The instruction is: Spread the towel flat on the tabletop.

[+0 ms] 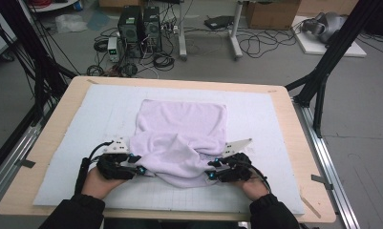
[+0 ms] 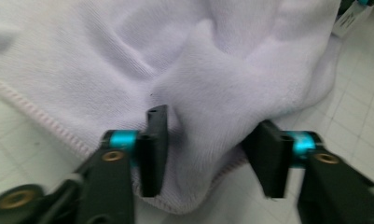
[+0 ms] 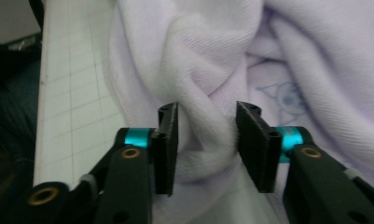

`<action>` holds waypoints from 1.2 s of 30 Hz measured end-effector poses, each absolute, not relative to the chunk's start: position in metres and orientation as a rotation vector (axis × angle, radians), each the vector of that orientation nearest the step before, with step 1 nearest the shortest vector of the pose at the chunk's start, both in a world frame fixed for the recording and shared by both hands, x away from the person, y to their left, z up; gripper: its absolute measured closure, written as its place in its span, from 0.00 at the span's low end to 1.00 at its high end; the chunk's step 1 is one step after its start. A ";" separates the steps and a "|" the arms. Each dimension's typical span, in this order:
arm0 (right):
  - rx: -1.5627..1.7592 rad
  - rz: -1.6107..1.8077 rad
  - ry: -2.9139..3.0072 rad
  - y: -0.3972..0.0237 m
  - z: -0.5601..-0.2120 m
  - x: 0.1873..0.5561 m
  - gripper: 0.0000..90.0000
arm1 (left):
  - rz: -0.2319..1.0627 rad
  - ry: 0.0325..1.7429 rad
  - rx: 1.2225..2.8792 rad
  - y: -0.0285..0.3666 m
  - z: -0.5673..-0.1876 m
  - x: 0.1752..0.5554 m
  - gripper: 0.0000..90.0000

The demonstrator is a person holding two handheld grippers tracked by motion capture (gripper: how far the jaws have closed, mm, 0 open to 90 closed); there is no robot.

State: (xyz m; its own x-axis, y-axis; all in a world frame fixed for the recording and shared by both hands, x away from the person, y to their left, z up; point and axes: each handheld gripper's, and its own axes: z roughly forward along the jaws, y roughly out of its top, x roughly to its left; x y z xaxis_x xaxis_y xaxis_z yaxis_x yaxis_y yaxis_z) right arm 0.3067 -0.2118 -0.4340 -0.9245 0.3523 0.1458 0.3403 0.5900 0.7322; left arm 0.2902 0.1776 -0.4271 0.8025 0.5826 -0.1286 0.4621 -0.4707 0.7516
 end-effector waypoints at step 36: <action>0.524 1.271 2.789 -0.191 -0.432 0.289 0.69 | 0.041 0.694 2.201 0.183 -0.436 0.284 0.62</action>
State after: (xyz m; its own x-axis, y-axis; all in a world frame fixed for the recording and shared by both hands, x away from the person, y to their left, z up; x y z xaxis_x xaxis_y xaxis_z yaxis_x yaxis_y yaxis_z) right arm 0.2893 -0.1906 -0.4318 -0.9428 0.3152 0.1088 0.2889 0.6093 0.7384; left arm 0.2838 0.1827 -0.4363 0.8481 0.4929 -0.1943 0.4666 -0.5213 0.7145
